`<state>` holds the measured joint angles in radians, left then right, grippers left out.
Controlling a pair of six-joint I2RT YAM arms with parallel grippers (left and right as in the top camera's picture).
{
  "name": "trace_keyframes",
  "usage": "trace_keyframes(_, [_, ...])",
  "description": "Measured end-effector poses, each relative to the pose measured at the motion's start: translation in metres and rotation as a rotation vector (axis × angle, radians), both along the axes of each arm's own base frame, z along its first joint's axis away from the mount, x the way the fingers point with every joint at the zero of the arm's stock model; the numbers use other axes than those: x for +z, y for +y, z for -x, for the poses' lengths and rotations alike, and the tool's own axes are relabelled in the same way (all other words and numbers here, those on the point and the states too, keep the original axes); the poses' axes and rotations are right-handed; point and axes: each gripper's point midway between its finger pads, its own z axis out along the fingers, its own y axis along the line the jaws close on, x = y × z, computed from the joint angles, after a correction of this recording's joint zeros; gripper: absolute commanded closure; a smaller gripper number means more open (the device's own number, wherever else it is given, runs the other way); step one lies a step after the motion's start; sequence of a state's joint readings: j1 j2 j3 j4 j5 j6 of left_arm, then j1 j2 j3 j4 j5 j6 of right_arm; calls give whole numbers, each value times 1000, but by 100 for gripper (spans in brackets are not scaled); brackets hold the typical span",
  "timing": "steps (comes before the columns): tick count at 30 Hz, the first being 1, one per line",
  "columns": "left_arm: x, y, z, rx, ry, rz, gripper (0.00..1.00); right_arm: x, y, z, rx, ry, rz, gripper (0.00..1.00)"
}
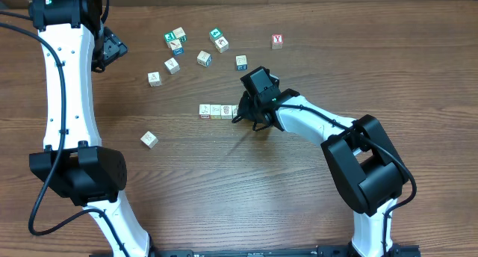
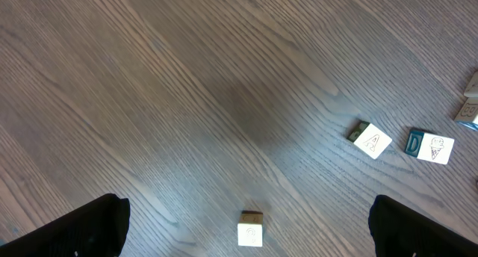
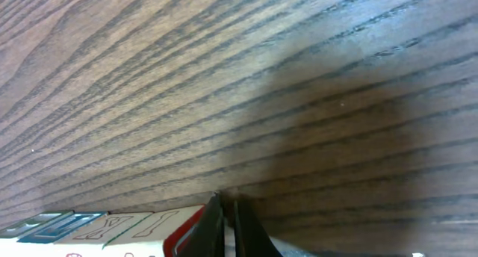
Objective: Form a horizontal line
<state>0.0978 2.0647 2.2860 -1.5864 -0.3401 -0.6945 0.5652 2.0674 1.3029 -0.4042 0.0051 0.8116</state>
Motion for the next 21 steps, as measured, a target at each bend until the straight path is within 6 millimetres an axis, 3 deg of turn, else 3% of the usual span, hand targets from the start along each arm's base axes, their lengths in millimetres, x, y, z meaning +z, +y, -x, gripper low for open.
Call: trace_keyframes(21, [0,0,0,0,0,0,0,1,4,2,9,13,-26,96])
